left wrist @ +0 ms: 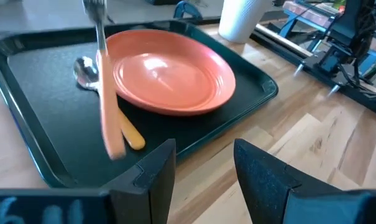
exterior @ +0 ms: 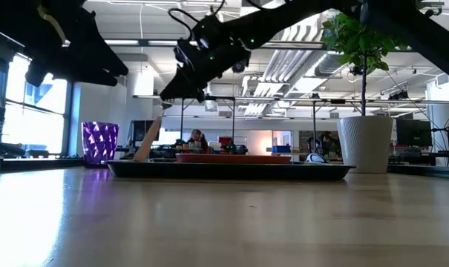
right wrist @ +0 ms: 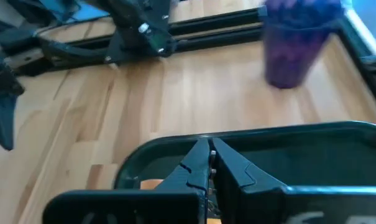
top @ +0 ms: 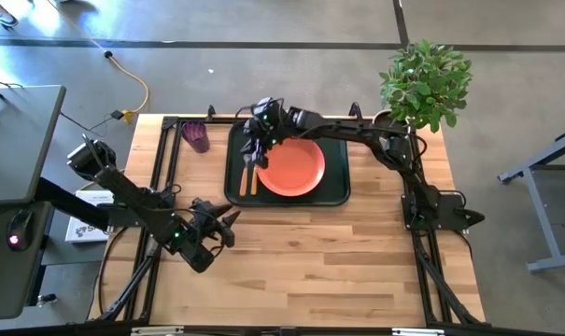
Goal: Pick and place plate/cup/fork/spoon on tray
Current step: Put the orange fork on the black serving tray to the left of the orange spoon, then adjust the orange spoon on the black serving tray
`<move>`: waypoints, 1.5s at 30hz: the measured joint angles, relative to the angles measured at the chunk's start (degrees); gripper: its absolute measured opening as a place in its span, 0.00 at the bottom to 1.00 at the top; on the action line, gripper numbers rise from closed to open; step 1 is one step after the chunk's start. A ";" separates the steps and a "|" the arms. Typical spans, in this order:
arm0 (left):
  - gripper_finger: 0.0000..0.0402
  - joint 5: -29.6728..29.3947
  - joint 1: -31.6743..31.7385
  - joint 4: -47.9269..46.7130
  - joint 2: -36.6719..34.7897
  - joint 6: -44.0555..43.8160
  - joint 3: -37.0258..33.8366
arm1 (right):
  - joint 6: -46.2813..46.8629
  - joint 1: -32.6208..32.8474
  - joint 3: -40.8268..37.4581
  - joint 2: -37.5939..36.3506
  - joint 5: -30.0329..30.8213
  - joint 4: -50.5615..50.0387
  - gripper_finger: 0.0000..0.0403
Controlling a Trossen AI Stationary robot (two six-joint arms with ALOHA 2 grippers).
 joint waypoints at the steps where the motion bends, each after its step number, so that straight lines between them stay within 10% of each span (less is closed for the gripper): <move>1: 0.38 0.43 0.18 -0.01 0.00 -0.38 0.00 | 0.02 -0.74 0.00 0.00 -1.21 0.02 0.00; 33: 0.38 1.35 -0.29 3.88 0.59 -4.02 0.09 | -2.54 -6.08 -0.55 9.73 -12.50 8.59 0.00; 39: 0.38 1.24 -0.29 4.02 0.59 -4.04 0.09 | -0.07 -5.57 -0.55 9.75 -7.42 10.00 0.04; 45: 0.38 1.22 -0.29 3.92 0.59 -4.02 0.09 | -0.58 -4.01 -0.68 9.97 2.23 11.78 0.29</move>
